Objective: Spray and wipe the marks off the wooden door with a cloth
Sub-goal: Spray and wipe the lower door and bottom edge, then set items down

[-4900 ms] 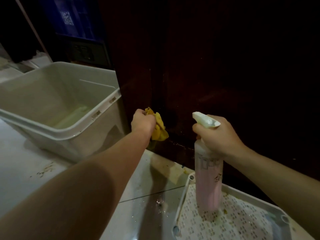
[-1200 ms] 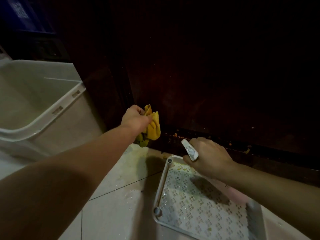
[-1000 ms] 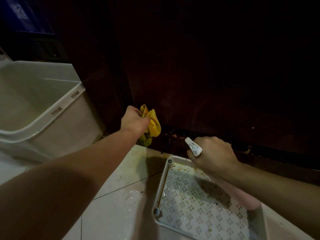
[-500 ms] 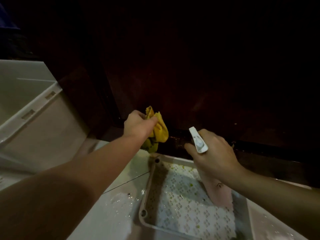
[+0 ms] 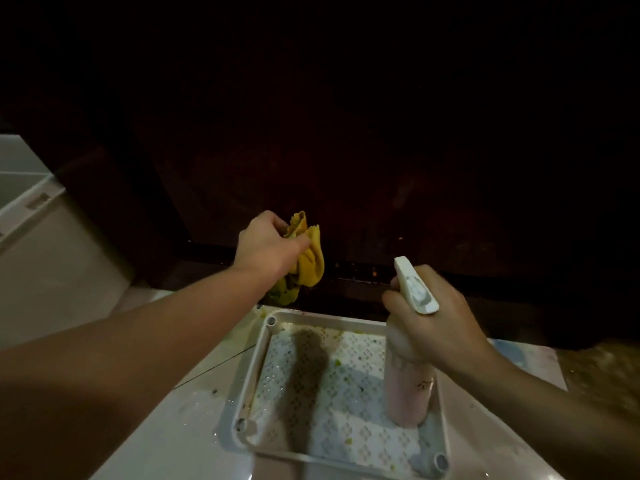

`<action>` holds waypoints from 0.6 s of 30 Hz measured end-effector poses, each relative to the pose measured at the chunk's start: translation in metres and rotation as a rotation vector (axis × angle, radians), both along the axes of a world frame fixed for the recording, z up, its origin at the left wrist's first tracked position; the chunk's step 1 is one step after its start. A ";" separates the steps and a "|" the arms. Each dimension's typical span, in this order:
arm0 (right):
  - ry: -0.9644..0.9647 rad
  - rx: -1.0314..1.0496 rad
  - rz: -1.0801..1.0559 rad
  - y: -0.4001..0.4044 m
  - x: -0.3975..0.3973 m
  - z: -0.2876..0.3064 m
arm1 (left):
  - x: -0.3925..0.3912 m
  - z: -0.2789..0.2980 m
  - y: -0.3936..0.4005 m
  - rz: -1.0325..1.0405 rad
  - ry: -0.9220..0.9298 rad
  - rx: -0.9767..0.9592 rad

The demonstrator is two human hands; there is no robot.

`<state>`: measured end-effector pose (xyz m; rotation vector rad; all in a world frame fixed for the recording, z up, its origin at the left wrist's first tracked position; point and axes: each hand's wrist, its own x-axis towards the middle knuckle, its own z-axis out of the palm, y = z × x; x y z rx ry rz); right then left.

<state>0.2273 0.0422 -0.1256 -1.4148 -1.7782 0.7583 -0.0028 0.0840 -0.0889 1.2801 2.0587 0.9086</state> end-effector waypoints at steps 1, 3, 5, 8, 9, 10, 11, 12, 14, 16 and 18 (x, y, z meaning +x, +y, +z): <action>0.015 0.024 -0.018 -0.002 0.003 0.000 | 0.004 0.001 0.000 -0.007 0.005 -0.001; 0.024 0.086 -0.072 -0.003 0.008 -0.003 | 0.013 0.001 -0.001 -0.030 0.019 -0.007; 0.035 0.128 -0.124 -0.004 0.011 -0.003 | 0.021 0.001 -0.002 -0.054 0.024 -0.009; 0.017 0.099 -0.139 -0.001 0.013 -0.004 | 0.032 0.003 -0.002 -0.077 0.019 0.003; 0.007 0.073 -0.127 0.001 0.013 -0.005 | 0.036 0.004 -0.002 -0.085 0.016 0.006; 0.000 0.047 -0.102 0.002 0.014 -0.006 | 0.039 0.004 -0.002 -0.093 0.015 0.009; 0.002 0.025 -0.067 0.003 0.014 -0.005 | 0.041 0.003 -0.002 -0.102 0.016 0.011; 0.022 0.002 -0.027 0.003 0.014 -0.003 | 0.044 0.003 -0.002 -0.112 0.021 0.011; 0.085 -0.038 0.034 0.004 0.015 0.002 | 0.047 0.002 -0.002 -0.135 0.034 0.012; 0.114 -0.028 0.058 0.006 0.015 0.009 | 0.049 0.001 -0.002 -0.148 0.048 0.018; 0.088 0.034 0.043 0.010 0.014 0.014 | 0.050 0.002 -0.002 -0.158 0.052 0.021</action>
